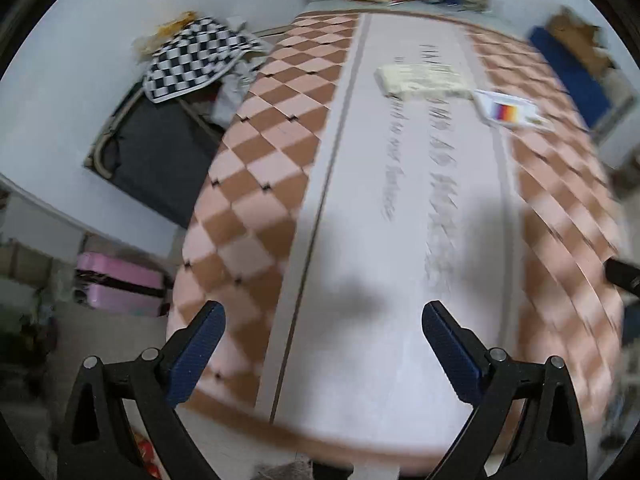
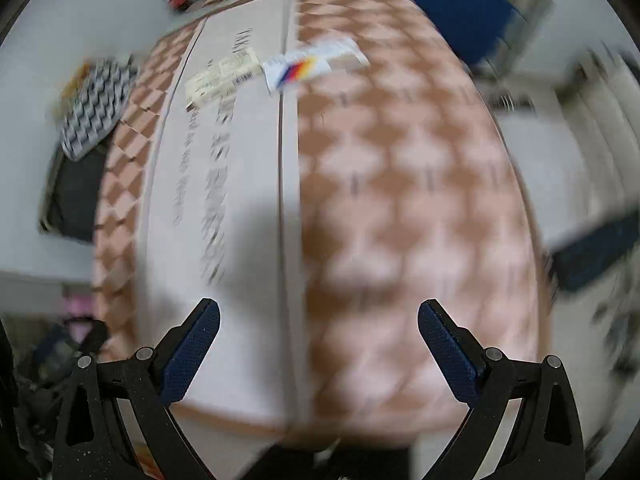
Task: Collect trash
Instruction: 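Grasp the striped medicine box with the right gripper while the left grasps the cream box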
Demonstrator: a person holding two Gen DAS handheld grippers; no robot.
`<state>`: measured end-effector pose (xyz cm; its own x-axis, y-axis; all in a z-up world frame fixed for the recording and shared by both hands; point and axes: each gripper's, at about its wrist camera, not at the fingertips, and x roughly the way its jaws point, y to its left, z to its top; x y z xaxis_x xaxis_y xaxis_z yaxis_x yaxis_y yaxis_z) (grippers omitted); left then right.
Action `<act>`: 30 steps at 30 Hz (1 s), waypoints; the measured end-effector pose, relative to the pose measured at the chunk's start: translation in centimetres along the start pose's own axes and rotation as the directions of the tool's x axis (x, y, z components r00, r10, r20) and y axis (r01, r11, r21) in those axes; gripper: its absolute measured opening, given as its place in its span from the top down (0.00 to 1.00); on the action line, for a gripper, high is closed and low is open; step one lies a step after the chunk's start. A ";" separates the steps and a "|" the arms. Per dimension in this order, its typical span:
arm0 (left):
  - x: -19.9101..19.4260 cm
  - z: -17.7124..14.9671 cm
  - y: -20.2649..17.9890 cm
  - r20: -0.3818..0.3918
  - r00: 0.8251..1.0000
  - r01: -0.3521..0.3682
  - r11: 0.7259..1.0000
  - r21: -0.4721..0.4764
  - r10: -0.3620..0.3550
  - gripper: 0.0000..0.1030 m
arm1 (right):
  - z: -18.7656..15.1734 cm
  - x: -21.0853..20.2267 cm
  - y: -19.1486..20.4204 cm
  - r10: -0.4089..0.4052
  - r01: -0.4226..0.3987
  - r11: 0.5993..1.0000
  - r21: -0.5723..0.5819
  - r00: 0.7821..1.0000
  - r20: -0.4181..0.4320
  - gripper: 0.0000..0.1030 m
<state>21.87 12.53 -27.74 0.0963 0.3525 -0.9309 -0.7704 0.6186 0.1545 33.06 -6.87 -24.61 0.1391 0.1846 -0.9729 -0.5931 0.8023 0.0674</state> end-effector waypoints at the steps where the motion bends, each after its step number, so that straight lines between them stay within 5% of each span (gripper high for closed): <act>1: 0.9 1.2 -0.6 -0.018 1.000 -0.017 1.000 -0.021 0.017 0.02 | 2.6 1.0 0.1 -0.020 0.019 0.998 -0.061 1.000 -0.006 0.03; 5: 5.3 6.5 -4.3 -0.103 0.993 -0.075 0.992 -0.103 0.064 0.02 | 13.6 7.0 2.1 -0.132 0.080 0.907 -0.414 0.986 -0.099 0.03; 10: 9.3 11.7 -8.5 -0.148 0.986 -0.101 0.982 -0.160 0.077 0.02 | 21.7 13.8 4.8 -0.323 0.160 0.608 -0.778 0.945 -0.059 0.03; 13: 10.8 13.8 -9.7 -0.164 0.984 -0.098 0.979 -0.180 0.068 0.02 | 24.8 17.0 5.8 -0.366 0.116 0.447 -0.887 0.928 -0.063 0.03; 18: 12.2 16.0 -11.2 -0.167 0.984 -0.091 0.984 -0.156 0.064 0.02 | 26.5 19.9 6.2 -0.368 -0.006 0.337 -0.942 0.920 -0.137 0.03; 21: 12.4 17.0 -11.5 -0.153 0.986 -0.077 0.992 -0.098 0.061 0.02 | 27.2 20.7 5.7 -0.355 -0.050 0.328 -0.943 0.919 -0.172 0.06; 25: 11.6 19.2 -12.8 -0.052 0.997 -0.055 0.988 0.145 0.063 0.02 | 28.4 20.3 3.7 -0.323 -0.065 0.416 -0.907 0.922 -0.214 0.10; 27: 11.3 20.4 -13.8 0.002 0.999 -0.045 0.948 0.317 0.047 0.02 | 29.3 20.1 1.6 -0.322 -0.044 0.503 -0.863 0.917 -0.234 0.13; 30: 11.3 22.0 -15.8 0.049 0.999 -0.045 0.807 0.589 0.020 0.02 | 31.5 19.6 -2.2 -0.278 -0.025 0.695 -0.719 0.913 -0.300 0.16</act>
<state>48.99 22.20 -33.45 0.1117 0.3983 -0.9104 -0.2547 0.8970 0.3612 62.09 12.82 -36.84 0.0537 -0.2245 -0.9730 -0.9855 0.1451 -0.0879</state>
